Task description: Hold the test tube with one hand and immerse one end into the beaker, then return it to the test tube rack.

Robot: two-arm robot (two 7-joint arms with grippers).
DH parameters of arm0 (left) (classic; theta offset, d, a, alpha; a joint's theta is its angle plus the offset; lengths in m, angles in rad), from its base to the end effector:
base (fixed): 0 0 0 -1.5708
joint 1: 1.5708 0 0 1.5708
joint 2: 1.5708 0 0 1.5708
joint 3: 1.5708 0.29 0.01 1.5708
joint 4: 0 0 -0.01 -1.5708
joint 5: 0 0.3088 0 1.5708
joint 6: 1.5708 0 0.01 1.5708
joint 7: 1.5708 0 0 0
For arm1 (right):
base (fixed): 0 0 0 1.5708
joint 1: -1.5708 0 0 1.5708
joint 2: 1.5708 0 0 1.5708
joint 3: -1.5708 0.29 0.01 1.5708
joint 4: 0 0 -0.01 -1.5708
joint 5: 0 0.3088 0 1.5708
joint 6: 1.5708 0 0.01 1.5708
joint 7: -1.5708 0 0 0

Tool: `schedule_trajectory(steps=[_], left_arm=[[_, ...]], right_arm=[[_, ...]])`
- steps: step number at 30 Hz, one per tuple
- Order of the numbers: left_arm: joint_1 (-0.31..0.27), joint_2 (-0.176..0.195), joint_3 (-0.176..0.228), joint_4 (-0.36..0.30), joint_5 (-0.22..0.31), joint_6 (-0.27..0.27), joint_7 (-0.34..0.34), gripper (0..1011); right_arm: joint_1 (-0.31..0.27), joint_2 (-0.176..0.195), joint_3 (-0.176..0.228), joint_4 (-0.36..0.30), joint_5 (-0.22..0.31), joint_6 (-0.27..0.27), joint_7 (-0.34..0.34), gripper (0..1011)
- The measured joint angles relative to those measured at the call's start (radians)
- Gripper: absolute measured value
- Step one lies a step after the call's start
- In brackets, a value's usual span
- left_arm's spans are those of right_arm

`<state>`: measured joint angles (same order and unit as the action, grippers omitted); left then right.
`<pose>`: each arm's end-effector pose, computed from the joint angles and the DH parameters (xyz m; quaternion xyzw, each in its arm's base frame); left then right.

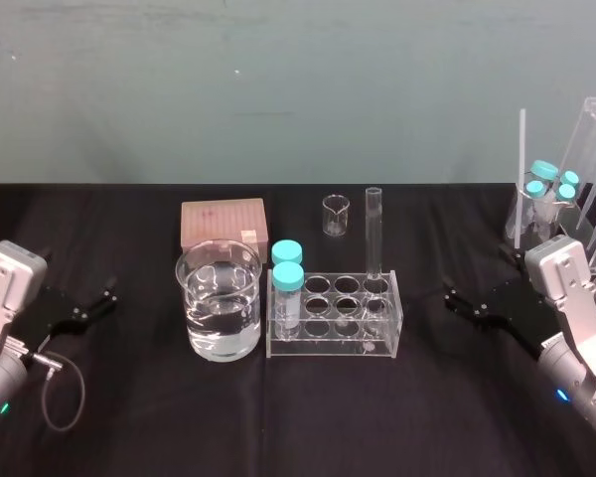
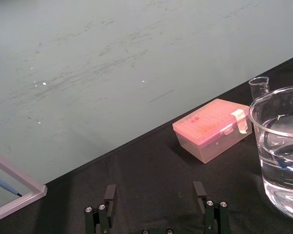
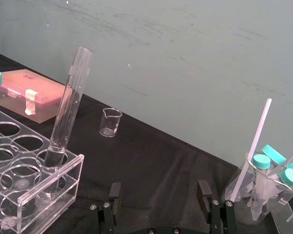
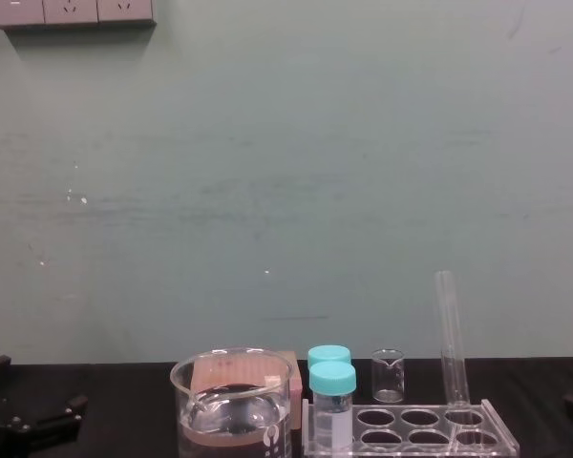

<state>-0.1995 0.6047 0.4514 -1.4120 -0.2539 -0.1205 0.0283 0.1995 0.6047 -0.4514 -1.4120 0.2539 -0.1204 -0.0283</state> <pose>0.3581 0.0827 -0.3023 0.1415 -0.1325 0.5799 0.7913 0.3581 -0.0827 -0.3023 -0.1415 -0.1324 -0.5799 0.7913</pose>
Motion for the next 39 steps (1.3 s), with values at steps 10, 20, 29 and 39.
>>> schedule_trajectory(steps=[10,20,29,39], left_arm=[[0.0,0.0,0.0,0.0,0.0,0.0,0.0,1000],[0.0,0.0,0.0,0.0,0.0,0.0,0.0,1000],[0.0,0.0,0.0,0.0,0.0,0.0,0.0,1000],[0.0,0.0,0.0,0.0,0.0,0.0,0.0,1000]], right_arm=[[0.0,0.0,0.0,0.0,0.0,0.0,0.0,1000],[-0.013,-0.034,0.066,-0.013,0.128,0.0,0.089,1002],[-0.02,-0.086,0.126,-0.065,0.336,0.11,0.237,1000],[0.037,-0.125,0.097,-0.044,0.36,0.188,0.344,1000]])
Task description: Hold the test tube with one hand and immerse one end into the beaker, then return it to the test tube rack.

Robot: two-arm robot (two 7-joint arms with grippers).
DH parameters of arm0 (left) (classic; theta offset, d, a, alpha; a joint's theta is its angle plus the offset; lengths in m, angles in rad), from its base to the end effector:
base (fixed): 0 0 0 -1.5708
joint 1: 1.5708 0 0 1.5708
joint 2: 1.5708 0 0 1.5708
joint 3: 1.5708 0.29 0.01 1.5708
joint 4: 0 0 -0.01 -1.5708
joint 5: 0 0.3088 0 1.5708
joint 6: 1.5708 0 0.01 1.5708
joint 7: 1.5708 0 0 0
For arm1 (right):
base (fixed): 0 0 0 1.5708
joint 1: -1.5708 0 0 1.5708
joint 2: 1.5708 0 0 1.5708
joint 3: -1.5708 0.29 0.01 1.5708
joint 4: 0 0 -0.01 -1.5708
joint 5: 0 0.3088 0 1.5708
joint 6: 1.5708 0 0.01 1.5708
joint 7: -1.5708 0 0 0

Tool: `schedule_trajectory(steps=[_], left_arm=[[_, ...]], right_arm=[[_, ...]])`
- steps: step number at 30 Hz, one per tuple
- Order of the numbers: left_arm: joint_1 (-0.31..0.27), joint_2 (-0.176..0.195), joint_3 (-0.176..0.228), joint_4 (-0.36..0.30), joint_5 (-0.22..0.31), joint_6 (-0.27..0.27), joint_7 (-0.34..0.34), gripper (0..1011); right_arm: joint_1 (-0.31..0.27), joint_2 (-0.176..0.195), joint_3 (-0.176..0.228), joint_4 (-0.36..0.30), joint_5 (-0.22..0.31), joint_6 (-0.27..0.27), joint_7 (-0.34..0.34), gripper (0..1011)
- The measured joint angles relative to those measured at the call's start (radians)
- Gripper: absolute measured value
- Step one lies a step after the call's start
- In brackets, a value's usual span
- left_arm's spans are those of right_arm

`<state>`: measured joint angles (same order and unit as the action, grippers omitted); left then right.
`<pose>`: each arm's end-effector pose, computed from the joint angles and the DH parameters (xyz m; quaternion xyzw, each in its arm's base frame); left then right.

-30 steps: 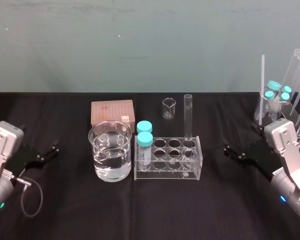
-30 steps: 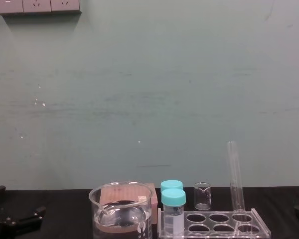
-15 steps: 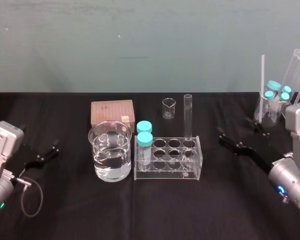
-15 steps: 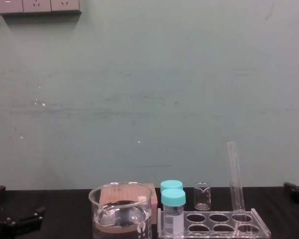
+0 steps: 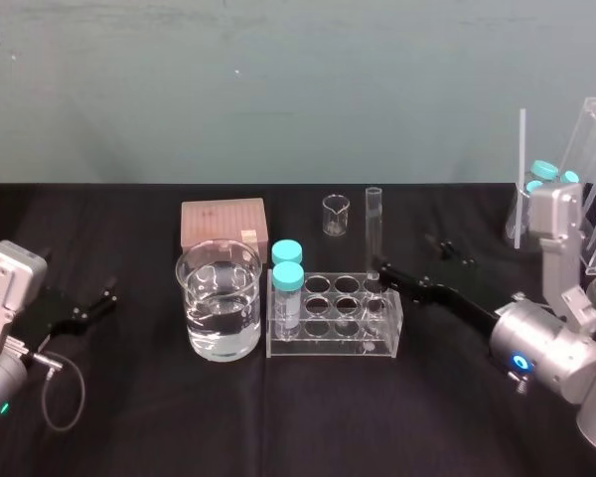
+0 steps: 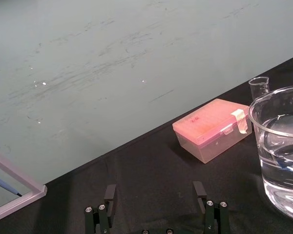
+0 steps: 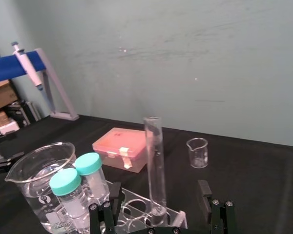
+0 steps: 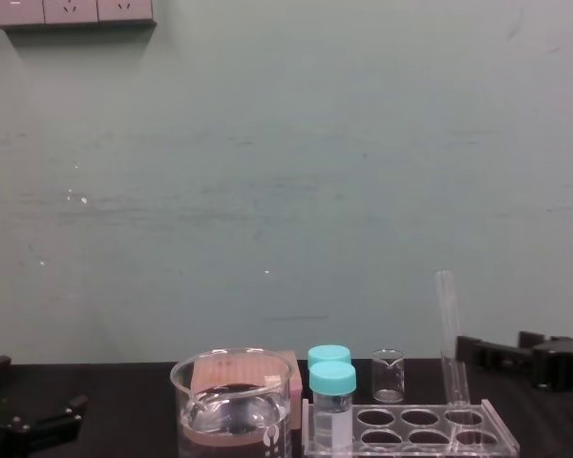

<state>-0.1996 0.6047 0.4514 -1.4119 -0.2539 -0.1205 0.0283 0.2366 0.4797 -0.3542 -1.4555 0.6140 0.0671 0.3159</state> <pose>0.3581 0.0827 -0.3023 0.1415 -0.1325 0.5800 0.7913 0.3790 -0.0551 -0.2701 -0.0032 0.0673 -0.4775 0.8761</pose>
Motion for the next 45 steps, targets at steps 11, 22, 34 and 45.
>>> schedule_trajectory(steps=[11,22,34,45], left_arm=[[0.0,0.0,0.0,0.0,0.0,0.0,0.0,1000],[0.0,0.0,0.0,0.0,0.0,0.0,0.0,1000],[0.0,0.0,0.0,0.0,0.0,0.0,0.0,1000],[0.0,0.0,0.0,0.0,0.0,0.0,0.0,1000]], right_arm=[[0.101,-0.057,-0.03,0.104,-0.057,0.002,0.056,1000],[0.162,-0.105,-0.033,0.193,-0.094,-0.007,0.091,1000],[0.173,-0.113,-0.032,0.209,-0.11,-0.008,0.097,1000],[0.171,-0.112,-0.03,0.206,-0.105,-0.008,0.096,828]])
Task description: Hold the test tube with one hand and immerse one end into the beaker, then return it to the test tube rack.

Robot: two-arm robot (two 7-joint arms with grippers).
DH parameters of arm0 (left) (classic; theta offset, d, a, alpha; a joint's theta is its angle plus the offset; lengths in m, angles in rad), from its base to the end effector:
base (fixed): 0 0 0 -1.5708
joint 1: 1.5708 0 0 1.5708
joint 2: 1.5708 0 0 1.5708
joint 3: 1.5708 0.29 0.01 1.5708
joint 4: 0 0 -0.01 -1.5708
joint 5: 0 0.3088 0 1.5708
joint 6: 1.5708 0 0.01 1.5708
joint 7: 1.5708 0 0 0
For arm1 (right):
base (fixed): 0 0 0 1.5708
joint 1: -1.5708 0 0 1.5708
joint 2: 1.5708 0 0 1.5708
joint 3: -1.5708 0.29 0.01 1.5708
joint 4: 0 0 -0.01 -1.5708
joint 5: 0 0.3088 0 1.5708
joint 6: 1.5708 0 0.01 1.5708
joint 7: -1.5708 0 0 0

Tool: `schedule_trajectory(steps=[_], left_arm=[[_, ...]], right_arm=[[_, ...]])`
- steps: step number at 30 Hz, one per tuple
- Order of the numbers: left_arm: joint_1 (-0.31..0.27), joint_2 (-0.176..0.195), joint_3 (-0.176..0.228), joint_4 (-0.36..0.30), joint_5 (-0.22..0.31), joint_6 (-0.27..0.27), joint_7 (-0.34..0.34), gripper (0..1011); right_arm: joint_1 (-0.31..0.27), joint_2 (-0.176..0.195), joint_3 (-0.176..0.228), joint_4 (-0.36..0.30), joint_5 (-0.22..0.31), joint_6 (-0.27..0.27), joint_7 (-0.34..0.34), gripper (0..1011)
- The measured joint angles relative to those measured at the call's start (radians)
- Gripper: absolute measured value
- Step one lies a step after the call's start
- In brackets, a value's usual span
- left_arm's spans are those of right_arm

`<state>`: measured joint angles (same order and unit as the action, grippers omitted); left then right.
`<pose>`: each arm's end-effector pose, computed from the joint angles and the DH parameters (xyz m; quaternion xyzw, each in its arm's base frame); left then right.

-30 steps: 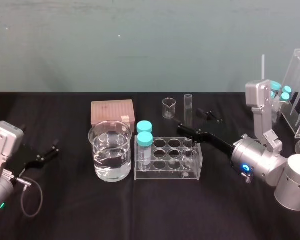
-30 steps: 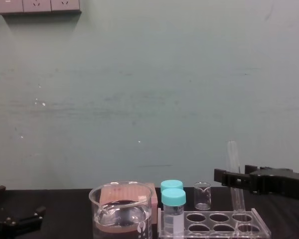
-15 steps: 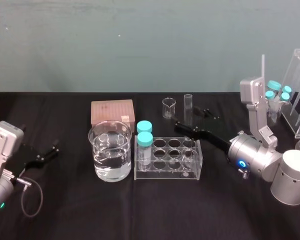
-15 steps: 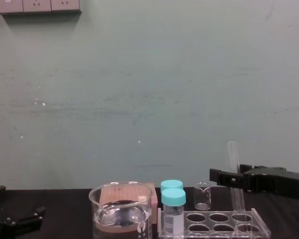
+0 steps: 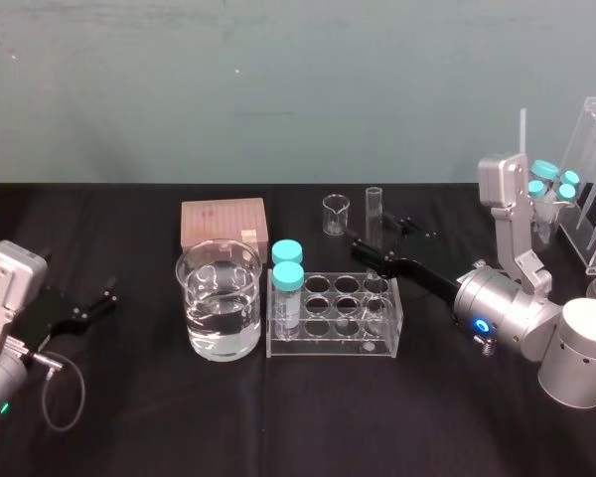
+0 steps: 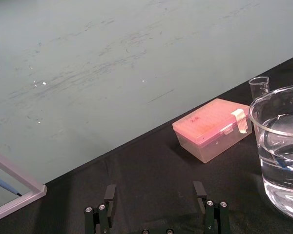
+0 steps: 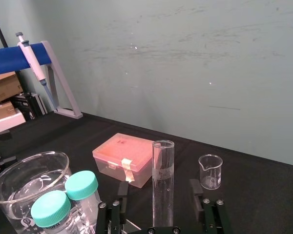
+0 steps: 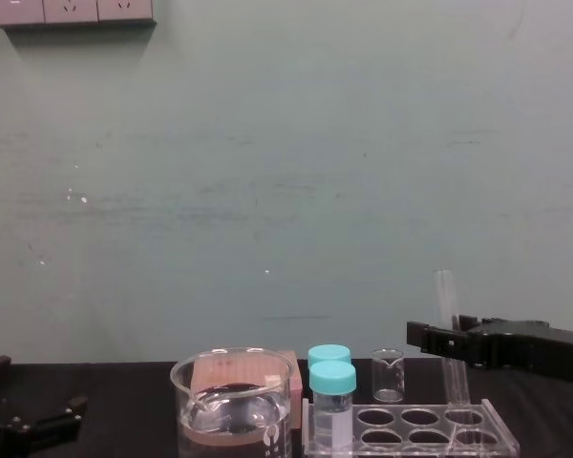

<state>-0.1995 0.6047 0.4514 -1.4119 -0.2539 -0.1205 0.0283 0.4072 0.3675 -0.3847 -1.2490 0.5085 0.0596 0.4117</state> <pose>0.3581 0.0827 -0.3023 0.1416 -0.1324 0.5799 0.7913 0.4277 -0.0355 -0.2684 -0.0177 0.0501 -0.4514 0.8907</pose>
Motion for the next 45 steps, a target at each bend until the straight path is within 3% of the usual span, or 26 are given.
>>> schedule_trajectory(steps=[5,6,19,32,45], left_arm=[[0.0,0.0,0.0,0.0,0.0,0.0,0.0,1000],[0.0,0.0,0.0,0.0,0.0,0.0,0.0,1000],[0.0,0.0,0.0,0.0,0.0,0.0,0.0,1000],[0.0,0.0,0.0,0.0,0.0,0.0,0.0,1000],[0.0,0.0,0.0,0.0,0.0,0.0,0.0,1000]], right_arm=[[0.0,0.0,0.0,-0.001,0.001,0.0,0.0,708],[-0.001,0.001,0.0,-0.001,0.001,0.0,0.0,641],[-0.001,0.001,0.0,-0.002,0.002,0.0,0.0,233],[-0.002,0.001,0.0,-0.002,0.002,0.0,-0.001,224],[-0.019,-0.012,0.032,-0.01,-0.02,-0.092,0.03,224]])
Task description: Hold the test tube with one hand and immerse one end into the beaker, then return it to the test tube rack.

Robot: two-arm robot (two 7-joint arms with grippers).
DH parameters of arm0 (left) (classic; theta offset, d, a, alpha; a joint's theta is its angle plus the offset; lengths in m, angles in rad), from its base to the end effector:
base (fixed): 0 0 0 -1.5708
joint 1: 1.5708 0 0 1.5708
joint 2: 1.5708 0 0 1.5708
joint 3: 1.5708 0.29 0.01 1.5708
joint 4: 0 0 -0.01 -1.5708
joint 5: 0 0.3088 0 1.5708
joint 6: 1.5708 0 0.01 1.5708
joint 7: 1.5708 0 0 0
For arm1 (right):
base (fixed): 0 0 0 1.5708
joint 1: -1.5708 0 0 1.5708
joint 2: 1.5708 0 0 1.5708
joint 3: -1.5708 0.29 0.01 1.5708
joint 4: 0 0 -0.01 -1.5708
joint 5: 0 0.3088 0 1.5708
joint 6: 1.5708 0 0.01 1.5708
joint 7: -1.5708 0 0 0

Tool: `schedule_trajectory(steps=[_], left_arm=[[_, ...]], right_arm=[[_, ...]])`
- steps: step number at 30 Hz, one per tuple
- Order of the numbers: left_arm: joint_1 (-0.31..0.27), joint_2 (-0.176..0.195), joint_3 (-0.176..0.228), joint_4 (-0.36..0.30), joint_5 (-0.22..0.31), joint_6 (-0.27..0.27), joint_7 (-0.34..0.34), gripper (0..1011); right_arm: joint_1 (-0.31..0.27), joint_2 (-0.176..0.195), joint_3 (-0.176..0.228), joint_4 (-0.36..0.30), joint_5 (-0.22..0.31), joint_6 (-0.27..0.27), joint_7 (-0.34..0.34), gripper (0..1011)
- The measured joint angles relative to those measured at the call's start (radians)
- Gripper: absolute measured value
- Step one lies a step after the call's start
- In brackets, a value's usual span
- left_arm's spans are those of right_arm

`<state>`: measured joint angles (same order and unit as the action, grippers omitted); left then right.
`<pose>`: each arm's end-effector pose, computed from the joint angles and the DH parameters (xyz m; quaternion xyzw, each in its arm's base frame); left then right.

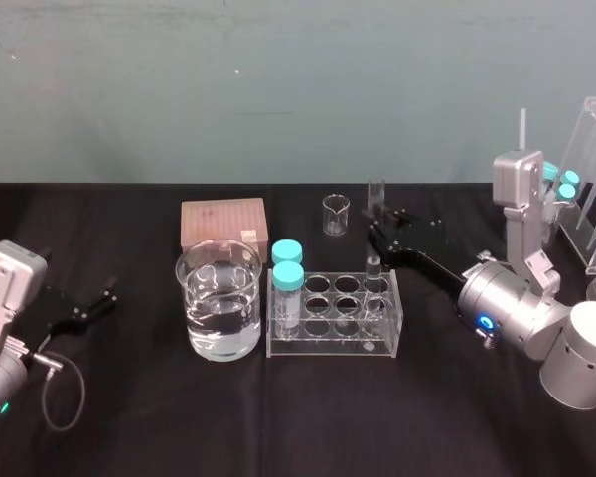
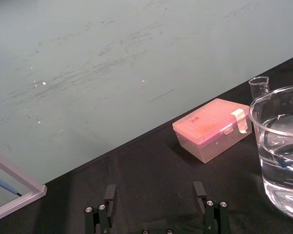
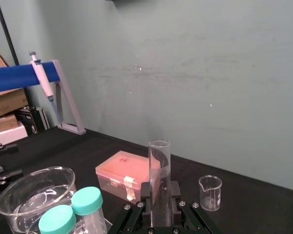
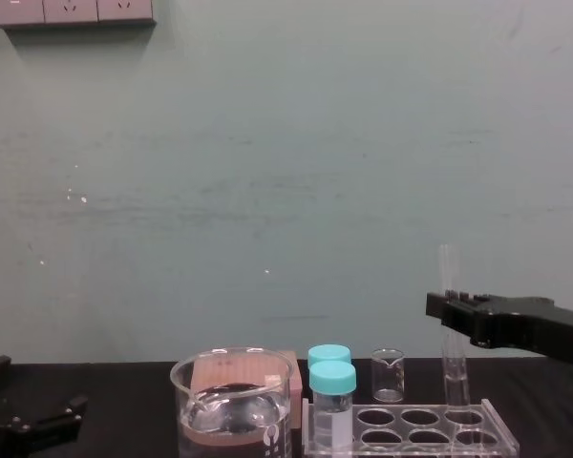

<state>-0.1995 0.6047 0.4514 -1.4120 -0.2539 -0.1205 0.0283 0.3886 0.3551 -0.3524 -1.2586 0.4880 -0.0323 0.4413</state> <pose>0.3581 0.0827 -0.3023 0.1415 -0.1325 0.5799 0.7913 0.4248 -0.0378 -0.2686 0.0153 0.0130 -0.4475 0.8941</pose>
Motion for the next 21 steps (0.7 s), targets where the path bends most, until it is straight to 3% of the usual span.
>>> schedule_trajectory(steps=[8,21], left_arm=[[0.0,0.0,0.0,0.0,0.0,0.0,0.0,1000],[0.0,0.0,0.0,0.0,0.0,0.0,0.0,1000]], right_arm=[[-0.01,0.003,0.018,-0.033,-0.002,-0.025,0.02,224],[-0.009,0.029,0.063,-0.145,0.01,-0.081,0.04,224]])
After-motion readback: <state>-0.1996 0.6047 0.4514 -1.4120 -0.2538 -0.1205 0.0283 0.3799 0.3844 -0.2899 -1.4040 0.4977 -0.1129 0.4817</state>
